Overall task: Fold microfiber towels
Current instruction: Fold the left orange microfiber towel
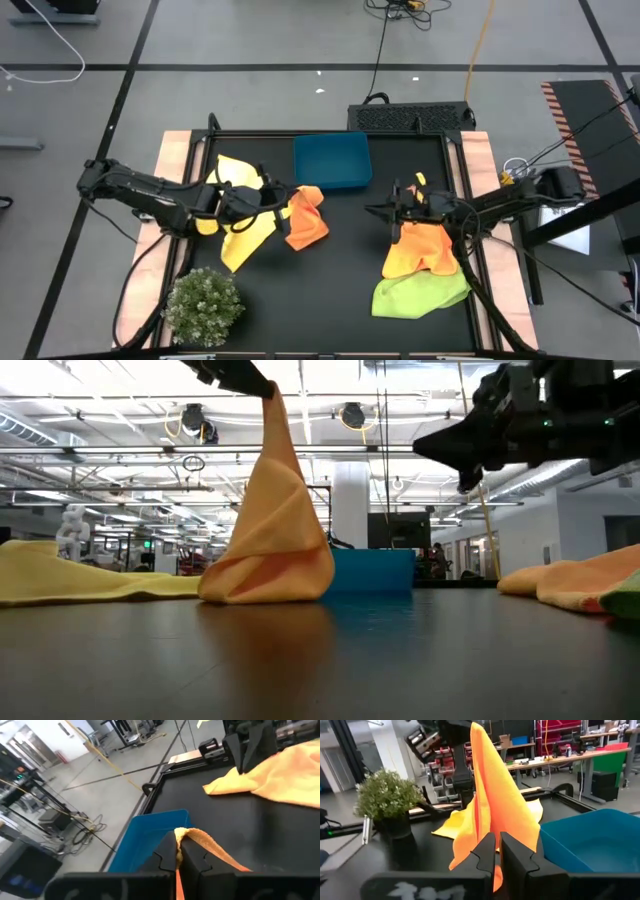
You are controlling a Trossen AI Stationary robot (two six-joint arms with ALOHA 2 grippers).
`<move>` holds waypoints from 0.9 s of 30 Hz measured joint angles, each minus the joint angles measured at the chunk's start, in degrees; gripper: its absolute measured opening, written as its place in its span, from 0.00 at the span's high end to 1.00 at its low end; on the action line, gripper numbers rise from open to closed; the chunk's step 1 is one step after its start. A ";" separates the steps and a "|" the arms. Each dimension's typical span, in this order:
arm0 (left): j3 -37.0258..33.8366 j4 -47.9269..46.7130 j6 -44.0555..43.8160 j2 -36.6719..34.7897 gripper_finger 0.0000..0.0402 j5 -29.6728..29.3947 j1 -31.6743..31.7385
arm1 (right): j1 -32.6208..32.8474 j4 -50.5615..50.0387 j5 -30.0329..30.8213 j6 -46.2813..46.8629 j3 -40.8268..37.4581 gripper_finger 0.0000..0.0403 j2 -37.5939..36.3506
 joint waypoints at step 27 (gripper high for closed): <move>-0.02 1.88 -2.98 0.00 0.98 2.58 -2.59 | 1.86 -7.68 -4.96 -3.81 17.41 0.70 30.70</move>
